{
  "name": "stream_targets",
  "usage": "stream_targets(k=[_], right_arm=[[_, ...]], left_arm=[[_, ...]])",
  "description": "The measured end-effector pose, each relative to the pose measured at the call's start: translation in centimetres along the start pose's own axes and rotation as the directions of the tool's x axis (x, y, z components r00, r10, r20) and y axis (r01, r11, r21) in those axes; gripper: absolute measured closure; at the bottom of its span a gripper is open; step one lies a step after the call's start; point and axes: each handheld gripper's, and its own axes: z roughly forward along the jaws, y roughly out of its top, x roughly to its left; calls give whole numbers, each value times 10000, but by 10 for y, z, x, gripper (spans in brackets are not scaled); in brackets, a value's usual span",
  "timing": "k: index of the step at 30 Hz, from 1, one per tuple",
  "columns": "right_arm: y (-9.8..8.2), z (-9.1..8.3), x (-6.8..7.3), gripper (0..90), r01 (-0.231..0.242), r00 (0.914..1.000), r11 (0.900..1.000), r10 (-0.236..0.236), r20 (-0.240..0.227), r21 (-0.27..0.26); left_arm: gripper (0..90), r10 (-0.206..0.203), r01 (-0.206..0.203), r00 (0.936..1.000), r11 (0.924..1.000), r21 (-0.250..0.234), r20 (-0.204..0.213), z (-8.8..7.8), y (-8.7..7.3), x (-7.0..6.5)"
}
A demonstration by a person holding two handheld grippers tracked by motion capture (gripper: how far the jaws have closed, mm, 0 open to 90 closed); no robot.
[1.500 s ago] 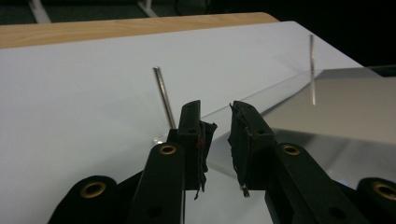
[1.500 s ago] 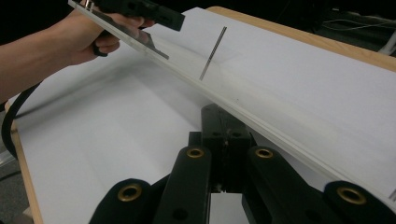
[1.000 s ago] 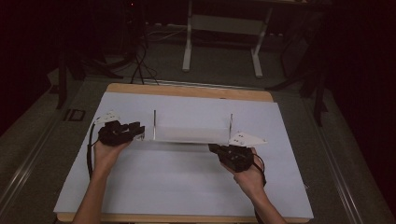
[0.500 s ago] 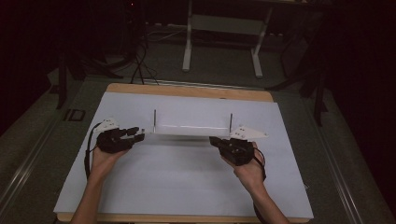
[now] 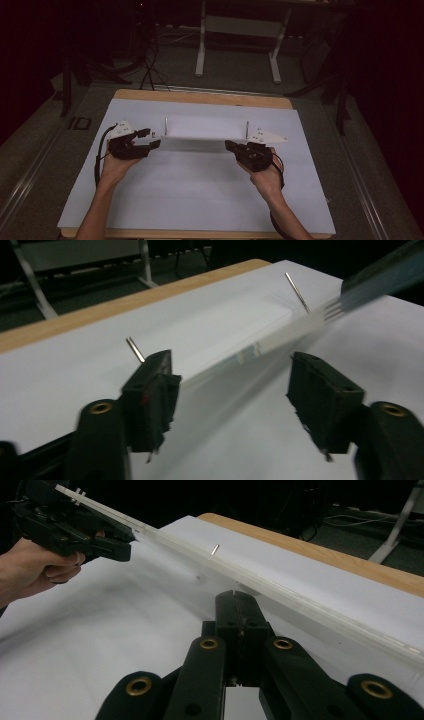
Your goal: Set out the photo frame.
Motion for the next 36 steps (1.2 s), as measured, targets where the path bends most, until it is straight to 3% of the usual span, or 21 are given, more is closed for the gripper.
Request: stream_targets(k=[9, 14, 18, 21, 24, 27, 28, 36], right_arm=[[2, 2, -6, 900, -77, 9999, 10000, 77, 114, -2], [2, 1, -11, 900, -162, 9996, 9999, 162, 237, -34], [1, 1, -16, 898, -79, 9987, 10000, 81, 502, -24], [-2, 0, -24, 820, -25, 9980, 10000, 24, 630, 17], [-8, 0, -33, 748, 401, 9946, 9991, -413, 953, 147], [-13, 0, -40, 689, 435, 9933, 9988, -459, 1063, 246], [-17, -1, -49, 638, 409, 9933, 9988, -434, 1075, 252], [-34, -3, -76, 558, 330, 9846, 9970, -445, 1691, 704]], left_arm=[[342, 392, -385, 9989, 9989, -256, 260, 14, 12, -1], [478, 369, -351, 9975, 9989, -300, 597, 19, 12, -1], [487, 266, -248, 9979, 9992, -304, 598, 19, 14, 1], [491, 177, -157, 9982, 9993, -343, 581, 20, 15, 2], [498, 184, -167, 9981, 9994, -287, 595, 21, 17, 4], [503, 177, -159, 9982, 9993, -327, 568, 21, 18, 5], [505, 170, -151, 9983, 9993, -350, 552, 22, 18, 5], [506, 36, -21, 9982, 9997, -257, 604, 23, 22, 8]])
